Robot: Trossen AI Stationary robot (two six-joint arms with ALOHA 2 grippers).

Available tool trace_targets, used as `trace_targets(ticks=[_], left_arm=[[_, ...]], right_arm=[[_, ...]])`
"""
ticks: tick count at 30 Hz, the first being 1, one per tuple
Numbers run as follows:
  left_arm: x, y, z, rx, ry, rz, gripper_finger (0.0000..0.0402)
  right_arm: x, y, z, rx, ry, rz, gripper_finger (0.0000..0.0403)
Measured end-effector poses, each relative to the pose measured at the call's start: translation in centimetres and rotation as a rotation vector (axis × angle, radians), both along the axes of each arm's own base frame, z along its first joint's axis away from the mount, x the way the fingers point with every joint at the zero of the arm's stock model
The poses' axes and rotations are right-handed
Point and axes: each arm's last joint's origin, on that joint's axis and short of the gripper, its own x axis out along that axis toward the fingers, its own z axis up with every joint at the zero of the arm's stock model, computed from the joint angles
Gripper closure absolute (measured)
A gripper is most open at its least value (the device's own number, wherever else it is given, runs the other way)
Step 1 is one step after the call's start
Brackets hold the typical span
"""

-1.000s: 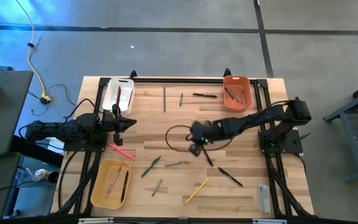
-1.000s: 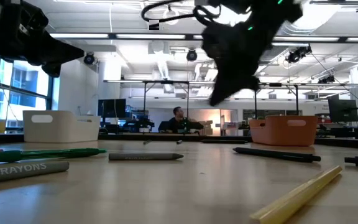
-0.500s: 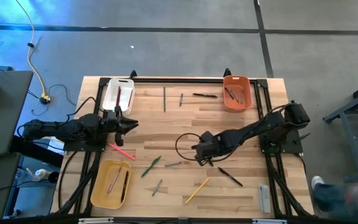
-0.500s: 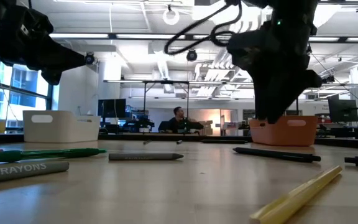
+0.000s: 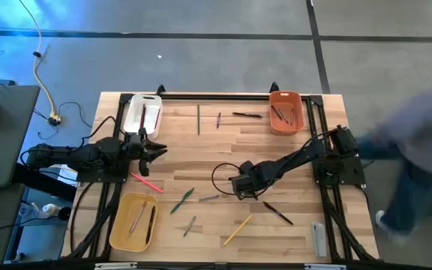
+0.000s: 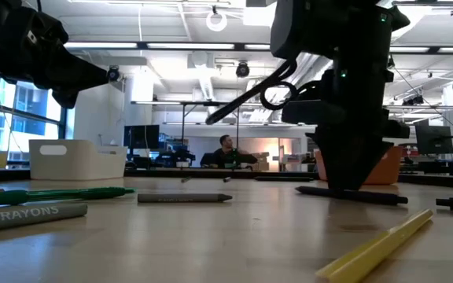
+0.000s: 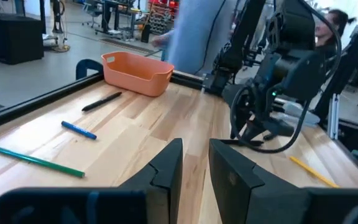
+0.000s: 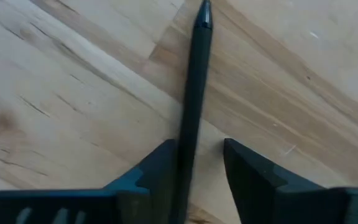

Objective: Sort crayons/erasers/pens/pencils in bins
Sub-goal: Put the middle black pen into the yellow bin

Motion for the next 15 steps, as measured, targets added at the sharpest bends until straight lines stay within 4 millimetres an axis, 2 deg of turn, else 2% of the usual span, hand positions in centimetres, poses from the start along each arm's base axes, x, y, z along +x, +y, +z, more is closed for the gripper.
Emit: trace_targets(ticks=[9, 12, 15], left_arm=[[0.0, 0.0, 0.0, -0.068, -0.025, 0.007, 0.0337], [0.0, 0.0, 0.2, -0.089, -0.053, 0.001, 0.0337], [0.1, -0.1, 0.6, -0.101, -0.09, -0.03, 0.0337]], right_arm=[[0.3, 0.1, -0.4, 0.011, -0.004, 0.074, 0.0369], [0.3, -0.1, 0.2, 0.015, -0.022, 0.119, 0.0385], [0.7, -0.4, 1.8, -0.01, -0.124, 0.191, 0.0391]])
